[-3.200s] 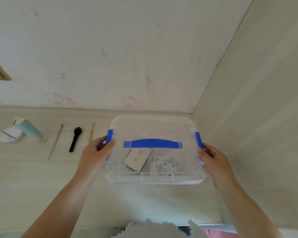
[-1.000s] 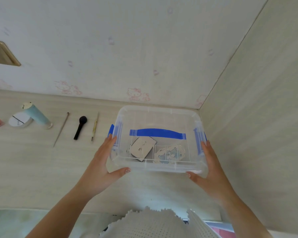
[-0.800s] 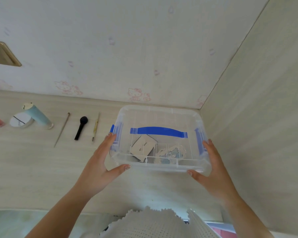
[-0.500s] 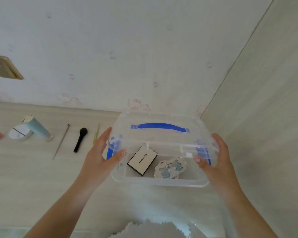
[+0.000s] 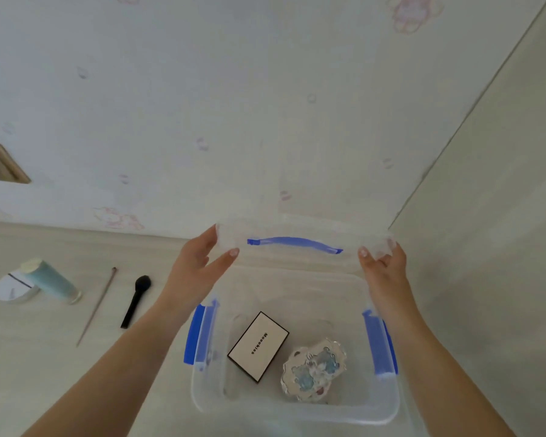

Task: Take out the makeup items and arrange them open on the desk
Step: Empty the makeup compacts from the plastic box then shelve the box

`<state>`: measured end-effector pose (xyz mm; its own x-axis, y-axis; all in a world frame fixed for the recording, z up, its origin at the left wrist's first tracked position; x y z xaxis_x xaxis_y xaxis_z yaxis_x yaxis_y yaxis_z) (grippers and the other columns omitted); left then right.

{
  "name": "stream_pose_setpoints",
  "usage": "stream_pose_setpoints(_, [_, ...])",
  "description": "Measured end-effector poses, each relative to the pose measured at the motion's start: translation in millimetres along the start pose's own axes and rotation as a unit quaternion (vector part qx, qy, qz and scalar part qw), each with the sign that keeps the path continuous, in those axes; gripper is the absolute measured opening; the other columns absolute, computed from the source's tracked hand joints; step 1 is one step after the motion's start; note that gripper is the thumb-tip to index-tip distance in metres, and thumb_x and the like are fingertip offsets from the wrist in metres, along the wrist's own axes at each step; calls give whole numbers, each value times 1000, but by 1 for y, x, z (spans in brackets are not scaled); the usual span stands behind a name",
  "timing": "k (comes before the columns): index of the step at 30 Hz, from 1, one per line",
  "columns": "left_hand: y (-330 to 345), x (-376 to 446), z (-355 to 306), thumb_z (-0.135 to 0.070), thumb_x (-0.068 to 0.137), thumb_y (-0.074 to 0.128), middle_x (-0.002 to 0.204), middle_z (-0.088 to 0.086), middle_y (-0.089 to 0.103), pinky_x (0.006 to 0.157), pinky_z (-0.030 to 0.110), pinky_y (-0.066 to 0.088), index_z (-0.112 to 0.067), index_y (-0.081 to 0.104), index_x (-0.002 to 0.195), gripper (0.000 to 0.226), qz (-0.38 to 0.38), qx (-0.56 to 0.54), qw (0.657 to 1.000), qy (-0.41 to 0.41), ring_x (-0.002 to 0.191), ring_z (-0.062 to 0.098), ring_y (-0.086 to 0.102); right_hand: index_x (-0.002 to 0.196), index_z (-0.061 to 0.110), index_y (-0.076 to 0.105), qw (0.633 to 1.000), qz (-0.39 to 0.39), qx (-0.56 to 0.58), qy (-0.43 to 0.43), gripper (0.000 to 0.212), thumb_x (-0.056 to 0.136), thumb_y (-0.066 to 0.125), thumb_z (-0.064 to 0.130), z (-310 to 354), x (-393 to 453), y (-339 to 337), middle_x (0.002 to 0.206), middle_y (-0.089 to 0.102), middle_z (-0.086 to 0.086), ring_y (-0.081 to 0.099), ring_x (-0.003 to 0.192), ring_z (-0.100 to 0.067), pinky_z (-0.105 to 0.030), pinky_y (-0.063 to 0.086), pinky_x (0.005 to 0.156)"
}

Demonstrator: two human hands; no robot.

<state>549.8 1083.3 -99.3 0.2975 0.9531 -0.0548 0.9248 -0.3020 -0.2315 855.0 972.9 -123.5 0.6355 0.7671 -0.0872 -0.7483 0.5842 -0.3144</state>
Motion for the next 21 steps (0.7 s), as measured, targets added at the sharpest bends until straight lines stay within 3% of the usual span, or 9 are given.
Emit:
stream_pose_setpoints(3, [3, 16, 8, -28, 85, 64, 96, -52, 55, 83, 22, 39, -77, 50, 92, 51, 4, 25, 1000, -10, 98, -31, 46, 147, 29, 11, 1000, 3, -13, 13, 82, 84, 61, 45, -7, 14, 6, 150, 29, -6, 33, 136, -17, -36, 34, 107])
stream_pose_setpoints(7, [2, 40, 31, -31, 82, 69, 88, -54, 53, 78, 18, 39, -81, 42, 93, 58, -7, 71, 995, -66, 94, -30, 48, 147, 30, 10, 999, 2, -48, 25, 87, 81, 65, 43, -16, 33, 13, 149, 32, -6, 35, 135, -16, -27, 33, 94])
stream_pose_setpoints(9, [4, 50, 44, -35, 80, 70, 103, -38, 57, 85, 23, 39, -60, 43, 125, 58, -5, 66, 994, -86, 108, -11, 50, 147, 29, 11, 997, 8, -66, 29, 86, 81, 64, 45, -21, 42, 17, 150, 30, -5, 35, 135, -16, -27, 34, 94])
stream_pose_setpoints(11, [4, 56, 53, -38, 80, 70, 127, -15, 52, 88, 26, 39, -32, 36, 143, 71, -9, 84, 990, -111, 118, 6, 49, 147, 28, 14, 995, 17, -90, 34, 84, 81, 63, 47, -25, 49, 20, 150, 30, -5, 35, 135, -17, -31, 35, 99])
stream_pose_setpoints(13, [3, 60, 62, -39, 81, 69, 136, -3, 51, 88, 26, 40, -22, 35, 145, 74, -12, 97, 986, -138, 121, 13, 51, 147, 28, 16, 991, 31, -118, 49, 83, 81, 62, 50, -32, 55, 24, 149, 31, -7, 35, 135, -19, -36, 34, 104])
stream_pose_setpoints(17, [9, 63, 73, -38, 83, 66, 124, -6, 60, 75, 18, 44, -22, 49, 134, 55, 8, 94, 982, -162, 101, 5, 59, 148, 29, 12, 979, 63, -177, 83, 88, 79, 59, 58, -47, 61, 30, 152, 28, -9, 34, 137, -24, -39, 34, 105])
stream_pose_setpoints(21, [13, 66, 80, -31, 87, 62, 115, -13, 63, 86, 26, 47, -22, 52, 131, 47, 14, 90, 980, -175, 105, 8, 59, 149, 25, 7, 958, 102, -239, 118, 92, 80, 55, 61, -61, 63, 36, 153, 27, -11, 33, 138, -24, -40, 33, 106])
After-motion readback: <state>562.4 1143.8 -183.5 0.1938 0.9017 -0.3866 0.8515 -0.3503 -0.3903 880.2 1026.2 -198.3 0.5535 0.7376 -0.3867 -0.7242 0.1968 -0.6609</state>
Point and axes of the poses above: each hand's wrist, its own x-axis towards the middle knuckle, its own y-axis out of the palm, z = x × y, the point moved 10 cm from there along x, towards the middle knuckle
